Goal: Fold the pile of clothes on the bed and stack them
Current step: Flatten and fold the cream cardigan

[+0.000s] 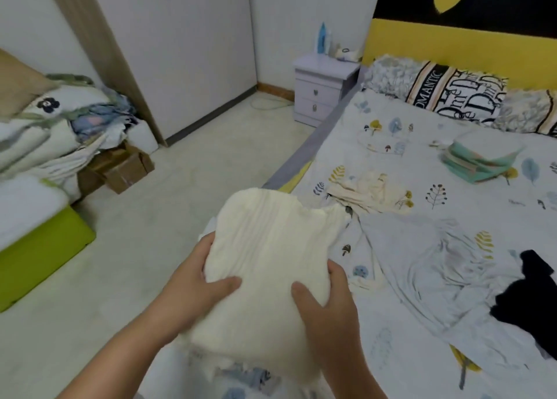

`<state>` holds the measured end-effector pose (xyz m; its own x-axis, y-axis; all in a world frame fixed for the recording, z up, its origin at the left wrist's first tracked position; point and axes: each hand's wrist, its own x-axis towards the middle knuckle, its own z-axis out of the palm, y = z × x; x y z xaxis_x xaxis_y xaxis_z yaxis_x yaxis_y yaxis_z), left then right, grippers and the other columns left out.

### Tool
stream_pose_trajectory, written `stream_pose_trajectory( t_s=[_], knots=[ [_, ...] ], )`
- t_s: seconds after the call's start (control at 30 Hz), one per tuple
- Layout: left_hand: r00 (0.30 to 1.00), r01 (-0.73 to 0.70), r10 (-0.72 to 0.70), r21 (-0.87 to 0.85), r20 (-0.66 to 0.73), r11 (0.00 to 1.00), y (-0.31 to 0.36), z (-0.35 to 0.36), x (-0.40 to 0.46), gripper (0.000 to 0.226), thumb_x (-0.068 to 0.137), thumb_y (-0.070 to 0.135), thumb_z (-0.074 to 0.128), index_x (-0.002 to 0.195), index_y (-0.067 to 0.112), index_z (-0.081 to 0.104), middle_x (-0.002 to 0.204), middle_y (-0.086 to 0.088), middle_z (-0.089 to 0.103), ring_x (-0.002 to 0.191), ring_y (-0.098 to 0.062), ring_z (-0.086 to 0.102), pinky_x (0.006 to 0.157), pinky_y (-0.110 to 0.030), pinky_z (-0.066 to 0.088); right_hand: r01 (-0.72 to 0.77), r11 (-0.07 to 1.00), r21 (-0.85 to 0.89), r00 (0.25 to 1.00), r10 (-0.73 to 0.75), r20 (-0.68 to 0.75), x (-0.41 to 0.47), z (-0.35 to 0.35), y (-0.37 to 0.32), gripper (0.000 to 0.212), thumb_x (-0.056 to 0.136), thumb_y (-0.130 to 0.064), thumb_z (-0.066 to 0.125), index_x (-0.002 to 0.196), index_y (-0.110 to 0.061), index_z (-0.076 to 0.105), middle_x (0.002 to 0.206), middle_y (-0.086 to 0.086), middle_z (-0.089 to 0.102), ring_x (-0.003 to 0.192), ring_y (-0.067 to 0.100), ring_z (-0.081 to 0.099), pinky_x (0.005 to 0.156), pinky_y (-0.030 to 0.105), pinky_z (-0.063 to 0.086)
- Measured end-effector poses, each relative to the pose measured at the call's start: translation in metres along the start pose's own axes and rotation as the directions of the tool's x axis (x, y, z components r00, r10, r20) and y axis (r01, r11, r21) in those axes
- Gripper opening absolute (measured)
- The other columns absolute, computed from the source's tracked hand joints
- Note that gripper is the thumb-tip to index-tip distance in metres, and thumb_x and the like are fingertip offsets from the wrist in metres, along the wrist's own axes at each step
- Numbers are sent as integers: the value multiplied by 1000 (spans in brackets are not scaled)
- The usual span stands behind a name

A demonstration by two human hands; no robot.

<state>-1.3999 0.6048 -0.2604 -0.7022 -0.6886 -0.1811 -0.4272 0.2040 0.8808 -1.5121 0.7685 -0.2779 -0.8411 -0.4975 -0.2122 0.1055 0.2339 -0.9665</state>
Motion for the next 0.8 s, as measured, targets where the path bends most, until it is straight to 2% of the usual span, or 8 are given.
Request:
stream_pose_trajectory(
  t_s=[0.17, 0.3, 0.4, 0.47, 0.53, 0.6, 0.67, 0.8],
  knots=[
    [999, 47, -46, 9, -22, 999, -45, -42, 24, 62, 74, 15, 77, 104, 57, 43, 101, 35, 58, 88, 21, 54, 68, -9, 40, -22, 999, -42, 999, 24, 42, 18, 64, 12, 41, 79, -22, 66, 115, -34, 49, 95, -25, 56, 94, 8, 55, 76, 20, 38],
    [992, 123, -121, 46, -35, 991, -93, -48, 35, 65, 74, 18, 77, 115, 53, 42, 110, 33, 56, 100, 8, 55, 74, -11, 40, -94, 987, -131, 990, 107, 96, 24, 98, 39, 58, 86, -26, 62, 138, -20, 37, 124, -10, 51, 112, 9, 46, 92, 18, 35],
    [983, 179, -183, 186, 5, 966, -119, -40, 40, 80, 81, 27, 71, 143, 33, 20, 132, 16, 42, 113, -9, 45, 89, -24, 34, -226, 949, -219, 959, 256, 120, 28, 109, 52, 67, 91, -37, 53, 147, -17, 20, 145, 3, 36, 130, 20, 37, 105, 30, 31],
    [981, 191, -181, 226, -62, 955, -126, -36, 43, 86, 85, 35, 63, 148, 31, 4, 139, 11, 36, 122, -16, 43, 92, -26, 33, -254, 935, -247, 954, 285, 96, 32, 112, 55, 74, 91, -41, 52, 149, -21, 12, 148, 4, 29, 133, 22, 34, 106, 34, 31],
    [984, 133, -97, 255, -146, 958, -128, -32, 43, 83, 88, 39, 57, 147, 37, 0, 145, 7, 34, 129, -21, 42, 95, -29, 35, -217, 937, -273, 969, 241, 56, 32, 115, 58, 75, 89, -42, 53, 149, -28, 11, 146, 2, 29, 131, 21, 35, 103, 34, 33],
    [992, 60, -11, 384, -129, 921, -132, -25, 41, 75, 89, 44, 51, 143, 48, -2, 144, -2, 34, 120, -24, 49, 91, -28, 40, -142, 905, -400, 982, 179, 56, 23, 117, 62, 74, 88, -45, 50, 147, -37, 8, 136, 1, 33, 124, 20, 39, 98, 33, 36],
    [997, 70, -39, 501, -71, 863, -142, -19, 39, 74, 91, 48, 45, 135, 49, -15, 145, -9, 28, 109, -22, 55, 85, -25, 43, -48, 852, -522, 991, 105, 81, 14, 116, 74, 75, 88, -45, 49, 147, -39, 2, 127, 1, 32, 118, 20, 42, 94, 31, 41],
    [989, 108, -143, 511, 31, 853, -175, -7, 40, 81, 86, 59, 34, 129, 40, -31, 149, -10, 28, 102, -16, 55, 86, -24, 43, 54, 706, -706, 989, 62, 138, 14, 106, 107, 82, 90, -49, 43, 143, -23, -14, 139, 7, 26, 124, 20, 40, 95, 27, 41]
  ],
)
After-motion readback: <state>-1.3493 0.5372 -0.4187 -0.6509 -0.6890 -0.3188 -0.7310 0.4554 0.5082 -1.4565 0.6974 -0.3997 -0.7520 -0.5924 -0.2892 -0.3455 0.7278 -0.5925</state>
